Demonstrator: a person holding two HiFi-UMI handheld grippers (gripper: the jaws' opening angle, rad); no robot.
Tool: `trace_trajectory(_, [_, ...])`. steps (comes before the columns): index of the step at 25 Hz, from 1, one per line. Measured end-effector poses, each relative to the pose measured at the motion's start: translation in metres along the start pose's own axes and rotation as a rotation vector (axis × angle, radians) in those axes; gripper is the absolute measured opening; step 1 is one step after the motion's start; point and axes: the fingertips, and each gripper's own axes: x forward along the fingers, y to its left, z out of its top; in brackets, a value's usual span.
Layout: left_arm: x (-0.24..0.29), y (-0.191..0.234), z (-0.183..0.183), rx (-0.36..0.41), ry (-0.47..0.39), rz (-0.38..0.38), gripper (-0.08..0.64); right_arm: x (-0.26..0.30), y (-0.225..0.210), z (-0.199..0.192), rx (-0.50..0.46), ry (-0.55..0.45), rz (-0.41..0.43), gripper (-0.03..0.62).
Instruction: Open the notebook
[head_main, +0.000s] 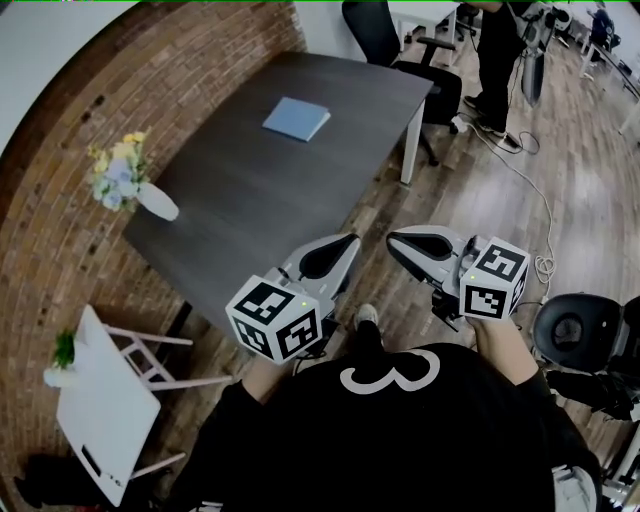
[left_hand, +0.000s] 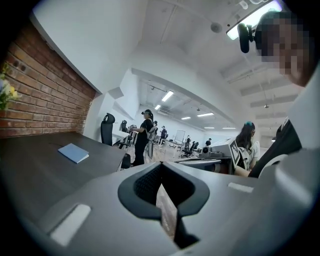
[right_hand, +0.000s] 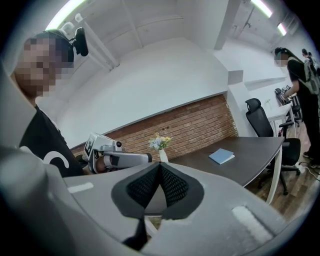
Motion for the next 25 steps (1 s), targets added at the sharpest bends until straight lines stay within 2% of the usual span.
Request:
trace_trajectory(15, [0.099,0.197,0.037,-0.131,0.028,0.058,0.009,0.118,-0.175,0.041,0.089,0.079,-0.026,0.000])
trace_trajectory(20, [0.123,0.243,0.044,-0.154,0.037,0.077,0.009,0.144,-0.214,0.048,0.061,0.114,-0.026,0.001])
trace_trajectory(25, [0.140,0.270,0.038,-0.177,0.060,0.099,0.009,0.159,-0.244,0.047,0.112,0.112,-0.019,0.000])
